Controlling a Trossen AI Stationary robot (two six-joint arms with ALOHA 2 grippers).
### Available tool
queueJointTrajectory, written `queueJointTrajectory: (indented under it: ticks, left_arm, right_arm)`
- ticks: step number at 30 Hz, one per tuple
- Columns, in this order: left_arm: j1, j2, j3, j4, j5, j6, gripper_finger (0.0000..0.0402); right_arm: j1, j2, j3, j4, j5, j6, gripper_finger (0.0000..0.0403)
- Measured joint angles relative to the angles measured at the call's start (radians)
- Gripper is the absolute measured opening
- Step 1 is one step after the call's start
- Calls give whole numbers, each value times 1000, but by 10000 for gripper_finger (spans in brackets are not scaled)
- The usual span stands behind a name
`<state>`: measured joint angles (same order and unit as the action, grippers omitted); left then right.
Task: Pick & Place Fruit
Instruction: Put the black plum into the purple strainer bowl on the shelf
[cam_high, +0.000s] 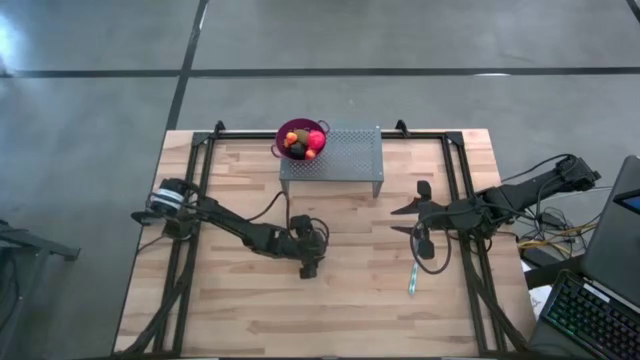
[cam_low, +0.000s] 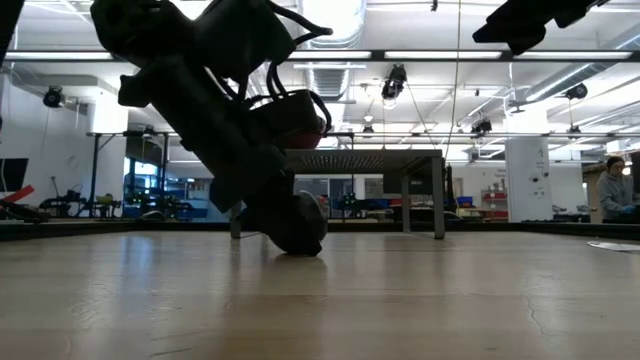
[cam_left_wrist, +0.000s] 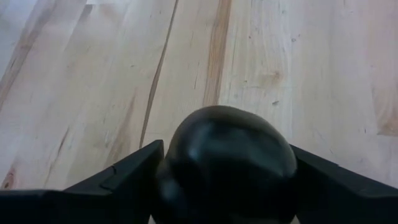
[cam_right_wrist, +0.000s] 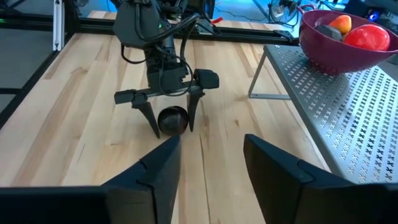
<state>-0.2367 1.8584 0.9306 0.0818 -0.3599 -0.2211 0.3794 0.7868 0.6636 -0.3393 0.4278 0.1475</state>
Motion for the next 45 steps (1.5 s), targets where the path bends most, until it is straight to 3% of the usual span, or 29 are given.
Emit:
queueJointTrajectory:
  ticks: [18,33,45]
  left_arm:
    - [0,0,-1,-4,0,-21,281]
    - [1,-2,5,-11,3,-19,281]
    - [1,-74,60,-88,3,10,281]
  right_arm:
    - [0,0,0,0,0,0,201]
    - [0,0,0,0,0,0,163]
    - [0,0,0,6,0,1,129]
